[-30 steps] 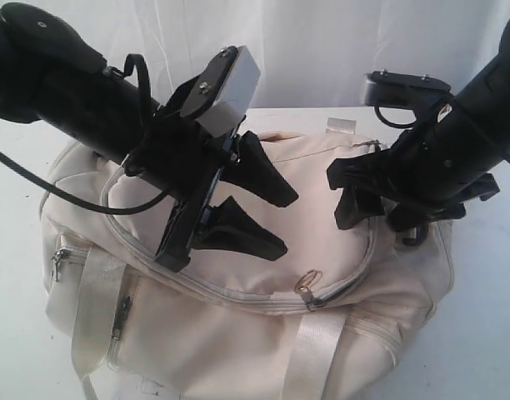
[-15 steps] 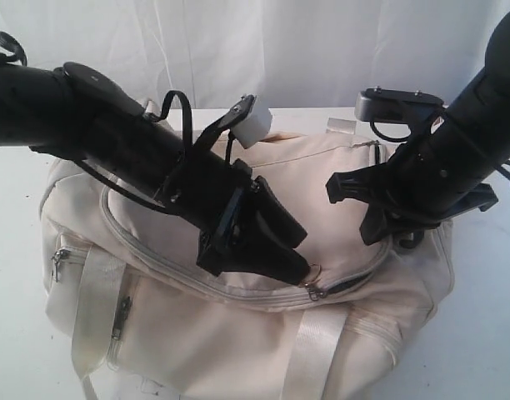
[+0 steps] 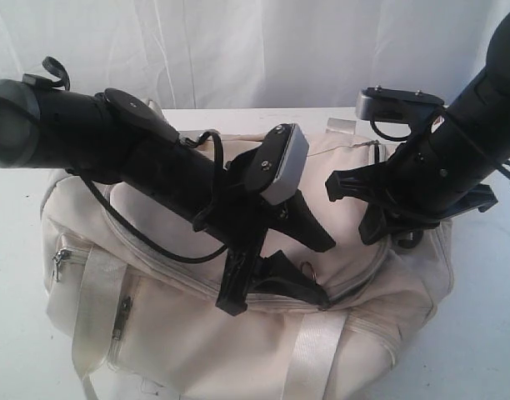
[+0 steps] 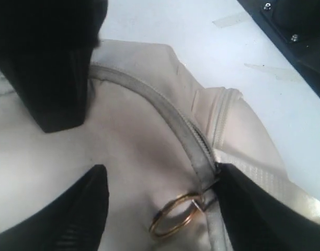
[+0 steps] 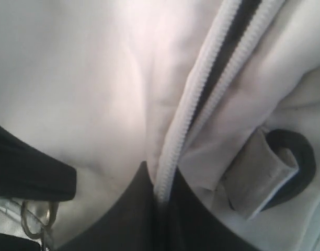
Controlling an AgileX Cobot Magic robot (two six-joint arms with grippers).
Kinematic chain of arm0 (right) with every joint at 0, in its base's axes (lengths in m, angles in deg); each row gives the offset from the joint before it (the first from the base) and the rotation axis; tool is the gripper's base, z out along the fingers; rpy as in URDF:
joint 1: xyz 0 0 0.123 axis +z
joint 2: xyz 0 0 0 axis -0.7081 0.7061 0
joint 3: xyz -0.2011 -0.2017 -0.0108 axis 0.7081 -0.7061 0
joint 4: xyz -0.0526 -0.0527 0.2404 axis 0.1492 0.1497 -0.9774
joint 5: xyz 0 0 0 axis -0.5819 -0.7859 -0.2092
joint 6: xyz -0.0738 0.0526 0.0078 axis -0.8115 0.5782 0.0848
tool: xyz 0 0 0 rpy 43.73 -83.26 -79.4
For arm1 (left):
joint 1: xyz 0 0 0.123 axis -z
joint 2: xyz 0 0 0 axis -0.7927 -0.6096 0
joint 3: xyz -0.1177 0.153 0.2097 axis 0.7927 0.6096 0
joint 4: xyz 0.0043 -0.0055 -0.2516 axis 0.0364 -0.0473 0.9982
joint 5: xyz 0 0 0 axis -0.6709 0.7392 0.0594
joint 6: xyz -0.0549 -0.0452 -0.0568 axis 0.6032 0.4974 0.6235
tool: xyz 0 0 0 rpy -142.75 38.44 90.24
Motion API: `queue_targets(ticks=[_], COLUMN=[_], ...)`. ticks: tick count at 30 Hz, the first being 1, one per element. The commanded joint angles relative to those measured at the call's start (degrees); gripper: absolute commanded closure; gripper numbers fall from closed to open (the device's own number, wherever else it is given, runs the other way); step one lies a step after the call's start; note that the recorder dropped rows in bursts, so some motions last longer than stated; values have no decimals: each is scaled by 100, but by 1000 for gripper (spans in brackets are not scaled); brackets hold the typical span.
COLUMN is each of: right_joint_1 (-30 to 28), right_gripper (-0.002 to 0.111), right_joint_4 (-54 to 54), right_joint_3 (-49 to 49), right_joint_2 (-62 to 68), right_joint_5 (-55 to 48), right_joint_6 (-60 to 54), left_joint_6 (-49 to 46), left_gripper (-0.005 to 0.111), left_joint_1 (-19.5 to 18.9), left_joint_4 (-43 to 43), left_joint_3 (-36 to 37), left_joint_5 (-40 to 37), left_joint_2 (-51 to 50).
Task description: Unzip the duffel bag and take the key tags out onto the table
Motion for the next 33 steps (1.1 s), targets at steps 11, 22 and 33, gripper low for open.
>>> queue_targets(ticks=[11, 22, 33], right_joint_1=[-47, -47, -47], right_gripper=[108, 108, 108], right_joint_4=[-41, -41, -41], right_joint_3=[35, 35, 35], right_joint_2=[4, 4, 4], right_joint_5=[25, 25, 25], right_joint_6=[-67, -67, -67], left_joint_6=[258, 258, 1713], left_gripper=[77, 107, 107], left_joint_1=[33, 33, 33], left_joint_4=[-655, -686, -2053], left_joint_3=[34, 34, 34], left_joint_5=[-607, -746, -791], left_joint_2=[33, 256, 801])
